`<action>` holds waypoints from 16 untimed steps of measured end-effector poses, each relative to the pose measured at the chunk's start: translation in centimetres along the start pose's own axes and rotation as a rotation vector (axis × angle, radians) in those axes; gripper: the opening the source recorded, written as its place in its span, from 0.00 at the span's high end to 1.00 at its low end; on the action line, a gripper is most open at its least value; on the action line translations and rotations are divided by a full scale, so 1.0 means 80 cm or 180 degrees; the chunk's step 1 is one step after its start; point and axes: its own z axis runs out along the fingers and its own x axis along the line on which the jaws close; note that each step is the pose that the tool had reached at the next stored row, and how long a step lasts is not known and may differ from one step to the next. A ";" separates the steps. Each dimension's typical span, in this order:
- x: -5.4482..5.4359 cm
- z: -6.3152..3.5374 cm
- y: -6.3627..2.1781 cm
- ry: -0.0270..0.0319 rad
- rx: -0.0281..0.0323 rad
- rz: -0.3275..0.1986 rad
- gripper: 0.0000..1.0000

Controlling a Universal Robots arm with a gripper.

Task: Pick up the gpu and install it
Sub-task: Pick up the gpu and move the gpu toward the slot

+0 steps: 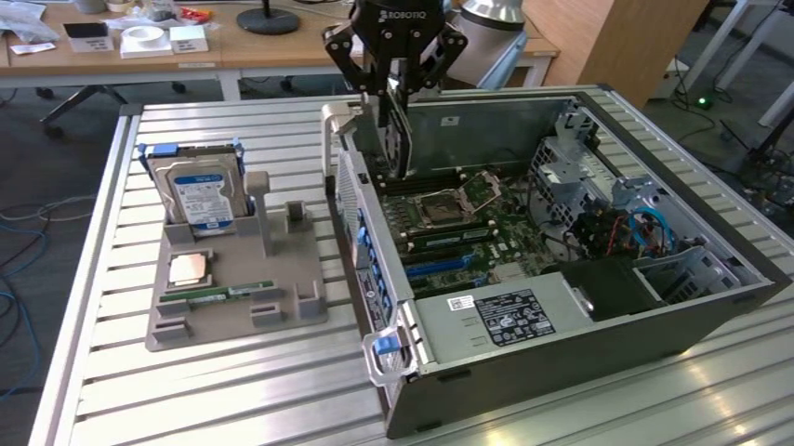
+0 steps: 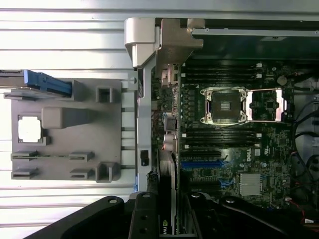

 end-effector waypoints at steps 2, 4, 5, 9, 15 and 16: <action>-0.005 0.000 0.000 0.0000 0.0000 0.0000 0.74; -0.010 0.000 0.000 0.0000 0.0000 0.0000 0.74; -0.012 0.000 0.000 0.0000 0.0000 0.0000 0.74; -0.022 0.001 0.001 0.0000 0.0000 0.0000 0.74; -0.036 0.001 0.001 0.0000 0.0000 0.0000 0.74; -0.038 0.001 0.001 0.0000 0.0000 0.0000 0.74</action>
